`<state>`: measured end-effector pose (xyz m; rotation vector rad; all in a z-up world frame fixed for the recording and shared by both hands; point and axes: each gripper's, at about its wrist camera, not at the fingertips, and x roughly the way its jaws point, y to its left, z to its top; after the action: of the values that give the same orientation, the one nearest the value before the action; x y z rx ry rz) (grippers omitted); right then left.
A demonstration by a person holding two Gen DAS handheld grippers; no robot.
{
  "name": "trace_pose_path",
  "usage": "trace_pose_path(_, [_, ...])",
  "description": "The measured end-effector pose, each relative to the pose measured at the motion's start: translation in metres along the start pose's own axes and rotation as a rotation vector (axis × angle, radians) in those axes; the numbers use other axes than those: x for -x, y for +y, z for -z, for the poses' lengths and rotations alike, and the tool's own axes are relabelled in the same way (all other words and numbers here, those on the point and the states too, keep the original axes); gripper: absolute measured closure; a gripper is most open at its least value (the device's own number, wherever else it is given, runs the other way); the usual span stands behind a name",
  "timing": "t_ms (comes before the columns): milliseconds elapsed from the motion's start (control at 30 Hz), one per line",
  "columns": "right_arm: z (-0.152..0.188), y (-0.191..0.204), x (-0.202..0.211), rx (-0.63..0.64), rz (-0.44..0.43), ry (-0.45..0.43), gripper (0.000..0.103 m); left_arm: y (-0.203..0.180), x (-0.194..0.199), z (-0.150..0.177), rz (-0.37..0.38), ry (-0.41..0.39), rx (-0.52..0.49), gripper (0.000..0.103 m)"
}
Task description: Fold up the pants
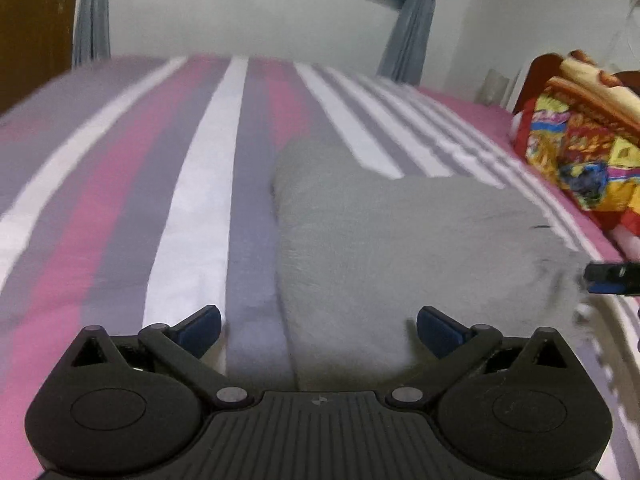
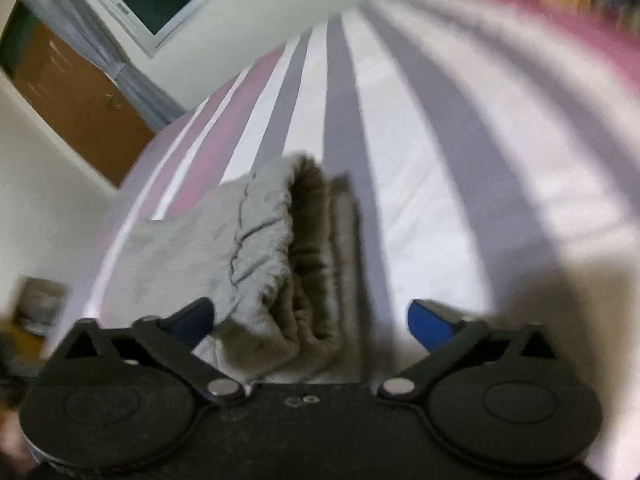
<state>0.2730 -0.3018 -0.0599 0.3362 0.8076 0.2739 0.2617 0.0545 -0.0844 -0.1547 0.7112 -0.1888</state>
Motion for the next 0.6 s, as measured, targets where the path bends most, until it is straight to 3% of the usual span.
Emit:
trace_pose_path(67, [0.012,0.024,0.02,0.127,0.056,-0.025,0.0,-0.011,0.026,0.007,-0.018,-0.04,-0.027,0.0])
trace_pose_path(167, [0.036,0.054,0.062,0.279,0.115,-0.142,0.0,-0.028,0.066,0.018,-0.046,-0.094,-0.058,0.0])
trace_pose_path(333, [0.082,0.072,0.128,0.299,0.085,-0.244,0.0,-0.049,0.132,0.05,-0.06,-0.165,-0.084,0.0])
trace_pose_path(600, [0.16,0.066,0.191,0.287,0.163,-0.313,0.0,-0.07,0.203,0.102,-0.097,-0.208,-0.083,0.0])
